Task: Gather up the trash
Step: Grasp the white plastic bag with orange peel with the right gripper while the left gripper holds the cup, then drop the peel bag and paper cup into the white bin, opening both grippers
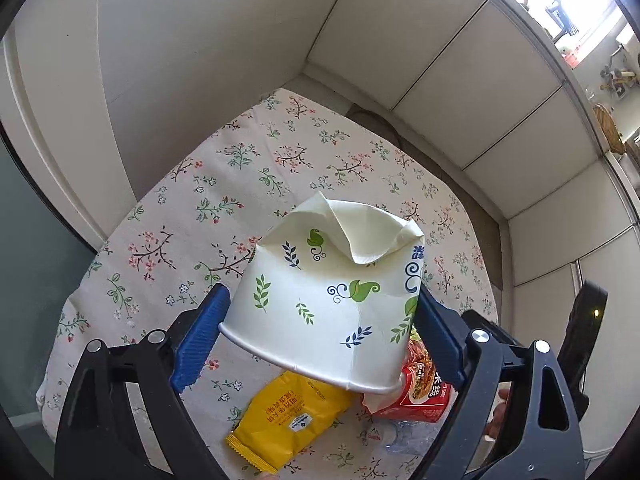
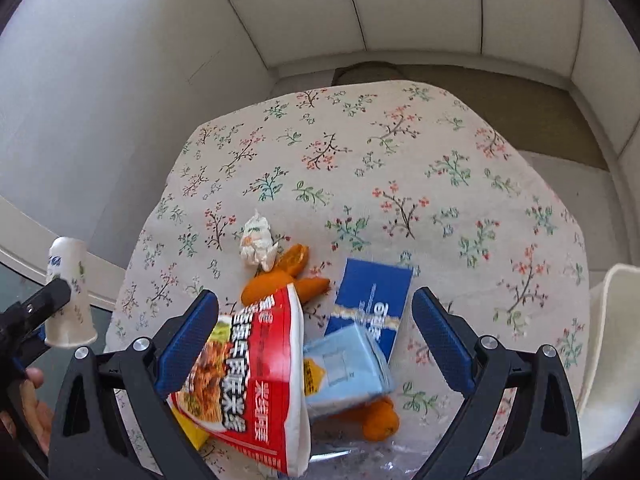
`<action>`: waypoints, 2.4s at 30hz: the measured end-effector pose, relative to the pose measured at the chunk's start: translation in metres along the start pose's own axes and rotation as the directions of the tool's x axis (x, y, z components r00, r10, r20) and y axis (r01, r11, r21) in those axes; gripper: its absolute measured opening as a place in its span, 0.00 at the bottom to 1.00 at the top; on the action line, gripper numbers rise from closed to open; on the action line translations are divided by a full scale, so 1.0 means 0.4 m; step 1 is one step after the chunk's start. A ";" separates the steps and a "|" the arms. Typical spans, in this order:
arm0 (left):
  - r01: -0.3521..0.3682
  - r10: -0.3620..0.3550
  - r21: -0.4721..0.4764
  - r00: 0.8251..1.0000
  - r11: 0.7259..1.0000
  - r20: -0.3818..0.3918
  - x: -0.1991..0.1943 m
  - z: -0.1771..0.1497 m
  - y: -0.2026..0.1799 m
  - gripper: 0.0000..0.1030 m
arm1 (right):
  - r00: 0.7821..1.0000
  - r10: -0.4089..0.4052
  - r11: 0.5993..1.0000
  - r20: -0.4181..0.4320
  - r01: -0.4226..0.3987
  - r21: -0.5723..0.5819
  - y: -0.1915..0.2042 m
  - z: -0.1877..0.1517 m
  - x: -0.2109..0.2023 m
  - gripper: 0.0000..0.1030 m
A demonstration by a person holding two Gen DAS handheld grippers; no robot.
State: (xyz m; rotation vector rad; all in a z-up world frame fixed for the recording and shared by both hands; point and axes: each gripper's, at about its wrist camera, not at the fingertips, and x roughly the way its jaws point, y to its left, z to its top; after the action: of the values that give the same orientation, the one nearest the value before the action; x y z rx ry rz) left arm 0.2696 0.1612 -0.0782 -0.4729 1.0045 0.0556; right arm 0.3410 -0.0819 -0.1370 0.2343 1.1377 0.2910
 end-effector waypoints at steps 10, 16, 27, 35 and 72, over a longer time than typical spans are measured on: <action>0.000 0.004 -0.037 0.996 0.999 0.088 -0.068 0.049 0.027 0.84 | 0.979 -0.160 0.922 -0.125 0.103 -0.374 0.188 0.088 0.193 0.73; 0.026 -0.023 -0.052 0.998 0.998 0.055 -0.061 0.044 0.045 0.84 | 0.972 -0.165 0.903 -0.165 0.081 -0.422 0.213 0.070 0.295 0.47; 0.047 -0.043 -0.078 0.998 0.996 0.052 -0.061 0.049 0.053 0.84 | 0.991 -0.121 0.928 -0.053 0.095 -0.359 0.171 0.061 0.176 0.31; 0.090 -0.087 -0.038 0.993 0.995 0.085 -0.094 0.026 -0.024 0.84 | 0.983 -0.099 0.952 0.153 0.138 -0.273 0.101 0.035 -0.083 0.31; 0.307 -0.309 0.436 0.949 0.846 -0.070 0.038 -0.311 -0.668 0.84 | 0.828 -0.516 0.822 0.220 0.407 0.398 -0.670 -0.409 -0.584 0.32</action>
State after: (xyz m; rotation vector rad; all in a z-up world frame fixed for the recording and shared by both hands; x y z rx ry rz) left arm 0.2478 -0.1317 -0.0507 -0.2074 0.8916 -0.4568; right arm 0.1294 -0.4079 -0.0912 0.2801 0.8775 -0.3800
